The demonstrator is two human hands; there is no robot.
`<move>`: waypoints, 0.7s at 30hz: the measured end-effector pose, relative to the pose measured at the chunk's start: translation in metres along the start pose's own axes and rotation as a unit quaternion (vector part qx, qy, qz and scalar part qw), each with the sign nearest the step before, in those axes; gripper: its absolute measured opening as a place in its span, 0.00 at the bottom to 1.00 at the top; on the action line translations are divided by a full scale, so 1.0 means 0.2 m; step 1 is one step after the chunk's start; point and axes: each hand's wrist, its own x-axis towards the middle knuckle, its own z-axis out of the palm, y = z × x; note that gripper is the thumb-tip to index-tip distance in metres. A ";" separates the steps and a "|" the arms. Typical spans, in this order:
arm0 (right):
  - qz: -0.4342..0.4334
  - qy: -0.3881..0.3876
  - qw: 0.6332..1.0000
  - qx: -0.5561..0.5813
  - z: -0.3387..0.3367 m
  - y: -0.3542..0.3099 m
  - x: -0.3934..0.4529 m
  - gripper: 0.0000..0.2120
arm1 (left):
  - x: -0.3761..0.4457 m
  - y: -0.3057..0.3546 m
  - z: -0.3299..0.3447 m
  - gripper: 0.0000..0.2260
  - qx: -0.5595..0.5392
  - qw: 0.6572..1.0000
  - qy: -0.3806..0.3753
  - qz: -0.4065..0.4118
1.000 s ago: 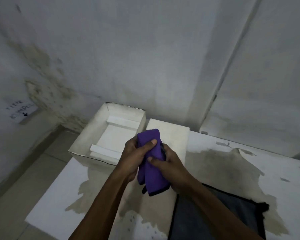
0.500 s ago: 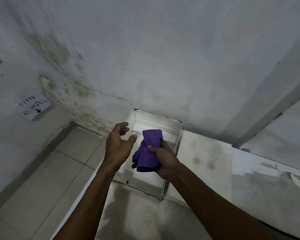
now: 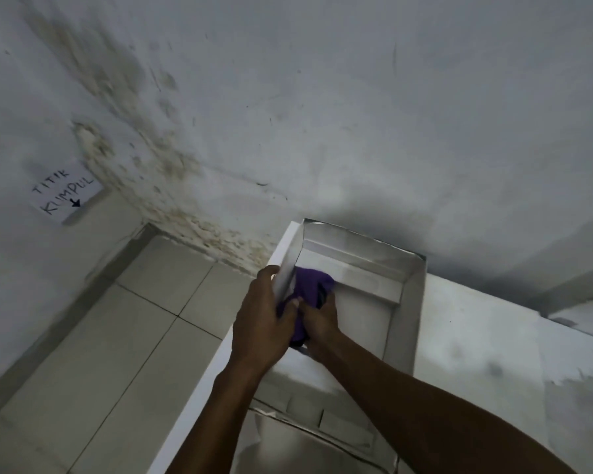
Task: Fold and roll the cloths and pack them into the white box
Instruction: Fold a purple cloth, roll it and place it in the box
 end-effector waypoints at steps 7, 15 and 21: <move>-0.008 -0.031 0.991 -0.130 0.07 -0.03 0.01 0.26 | 0.00 -0.02 0.02 0.23 0.029 0.999 0.026 0.008; -0.014 0.054 0.894 -0.445 0.02 -0.09 0.02 0.24 | 0.01 -0.02 0.01 0.24 0.006 1.000 0.010 -0.019; -0.070 0.118 0.937 -0.322 0.01 -0.01 0.02 0.19 | 0.01 -0.01 0.00 0.22 -0.007 1.000 0.015 -0.012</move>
